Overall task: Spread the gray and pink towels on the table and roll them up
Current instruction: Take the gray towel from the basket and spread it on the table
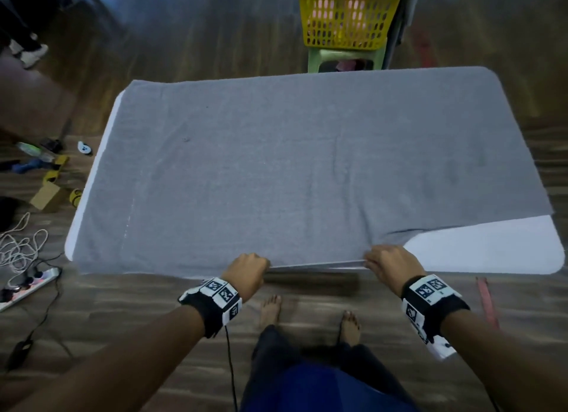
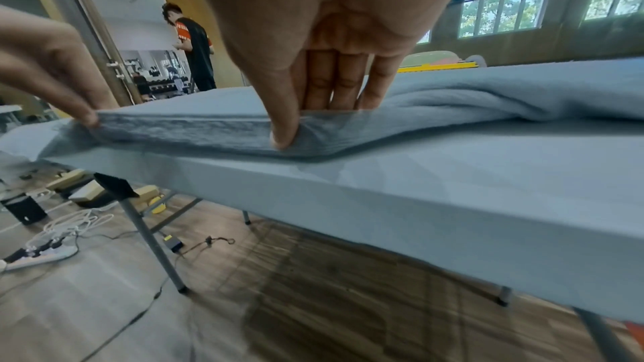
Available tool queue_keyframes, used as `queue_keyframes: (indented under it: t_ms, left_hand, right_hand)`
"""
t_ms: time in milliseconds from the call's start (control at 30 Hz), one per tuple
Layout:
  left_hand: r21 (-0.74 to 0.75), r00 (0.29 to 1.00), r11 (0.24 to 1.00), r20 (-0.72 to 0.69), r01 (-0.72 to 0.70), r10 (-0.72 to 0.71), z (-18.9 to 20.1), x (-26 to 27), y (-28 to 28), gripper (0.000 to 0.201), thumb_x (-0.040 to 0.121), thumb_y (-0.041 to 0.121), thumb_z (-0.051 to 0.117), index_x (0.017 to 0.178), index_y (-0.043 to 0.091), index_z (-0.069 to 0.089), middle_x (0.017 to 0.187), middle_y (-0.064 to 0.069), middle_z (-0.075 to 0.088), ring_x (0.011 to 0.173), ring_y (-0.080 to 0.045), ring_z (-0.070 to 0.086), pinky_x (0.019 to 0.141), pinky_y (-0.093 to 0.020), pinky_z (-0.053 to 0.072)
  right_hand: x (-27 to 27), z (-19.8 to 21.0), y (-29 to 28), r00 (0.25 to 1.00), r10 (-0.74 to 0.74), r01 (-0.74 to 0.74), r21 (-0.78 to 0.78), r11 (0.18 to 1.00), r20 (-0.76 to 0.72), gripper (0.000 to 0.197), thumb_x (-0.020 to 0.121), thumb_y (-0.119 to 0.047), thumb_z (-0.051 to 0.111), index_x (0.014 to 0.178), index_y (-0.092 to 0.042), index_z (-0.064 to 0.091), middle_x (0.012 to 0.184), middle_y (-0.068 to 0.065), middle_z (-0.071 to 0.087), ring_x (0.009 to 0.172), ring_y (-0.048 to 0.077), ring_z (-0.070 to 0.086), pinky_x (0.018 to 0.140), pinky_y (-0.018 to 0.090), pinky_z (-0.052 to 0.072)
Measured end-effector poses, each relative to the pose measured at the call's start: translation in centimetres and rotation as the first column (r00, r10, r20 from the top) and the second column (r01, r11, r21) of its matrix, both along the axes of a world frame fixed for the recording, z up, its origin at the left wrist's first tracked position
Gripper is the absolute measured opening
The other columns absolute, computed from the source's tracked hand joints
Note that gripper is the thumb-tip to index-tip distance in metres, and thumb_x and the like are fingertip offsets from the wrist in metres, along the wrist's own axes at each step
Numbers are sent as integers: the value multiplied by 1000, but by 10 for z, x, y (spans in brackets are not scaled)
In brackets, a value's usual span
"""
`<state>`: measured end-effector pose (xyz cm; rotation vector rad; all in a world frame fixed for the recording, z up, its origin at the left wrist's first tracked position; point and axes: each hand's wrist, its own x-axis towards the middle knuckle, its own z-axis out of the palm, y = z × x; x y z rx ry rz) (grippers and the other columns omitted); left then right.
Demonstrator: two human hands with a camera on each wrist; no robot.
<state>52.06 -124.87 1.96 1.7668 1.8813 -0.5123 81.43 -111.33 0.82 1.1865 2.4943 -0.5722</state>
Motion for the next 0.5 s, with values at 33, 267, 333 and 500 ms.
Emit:
queue_keyframes:
  t_ms: [33, 267, 333, 500]
  left_hand:
    - [8, 999, 999, -7, -31, 31, 2, 7, -2, 24, 83, 14, 53, 106, 15, 60, 108, -13, 64, 101, -34, 59, 79, -37, 44]
    - [300, 968, 954, 244, -20, -57, 0, 134, 52, 41, 77, 26, 71, 111, 7, 58, 105, -16, 54, 96, -35, 52, 79, -42, 46]
    - [245, 958, 969, 271, 26, -94, 0, 167, 76, 39, 80, 18, 66, 116, 7, 57, 112, -17, 54, 101, -36, 51, 84, -44, 45]
    - [85, 981, 991, 155, 104, -117, 5, 179, 92, 26, 83, 7, 54, 107, 7, 62, 114, -14, 58, 103, -36, 56, 83, -42, 45]
  right_hand:
    - [14, 1, 5, 1000, 1, -1, -9, 1000, -5, 23, 95, -34, 51, 97, -19, 67, 99, 3, 66, 94, 26, 60, 76, 30, 42]
    - [46, 0, 14, 989, 59, -58, 11, 998, -136, 11, 86, -21, 64, 87, -14, 72, 86, 9, 68, 80, 32, 62, 73, 35, 46]
    - [51, 0, 15, 981, 108, -101, 51, 994, -163, 3, 74, -18, 75, 77, -16, 73, 73, 6, 67, 68, 30, 64, 67, 36, 48]
    - [92, 0, 37, 992, 118, -108, 172, 979, -46, 19, 58, -28, 85, 61, -29, 66, 61, -8, 62, 55, 15, 61, 71, 37, 42]
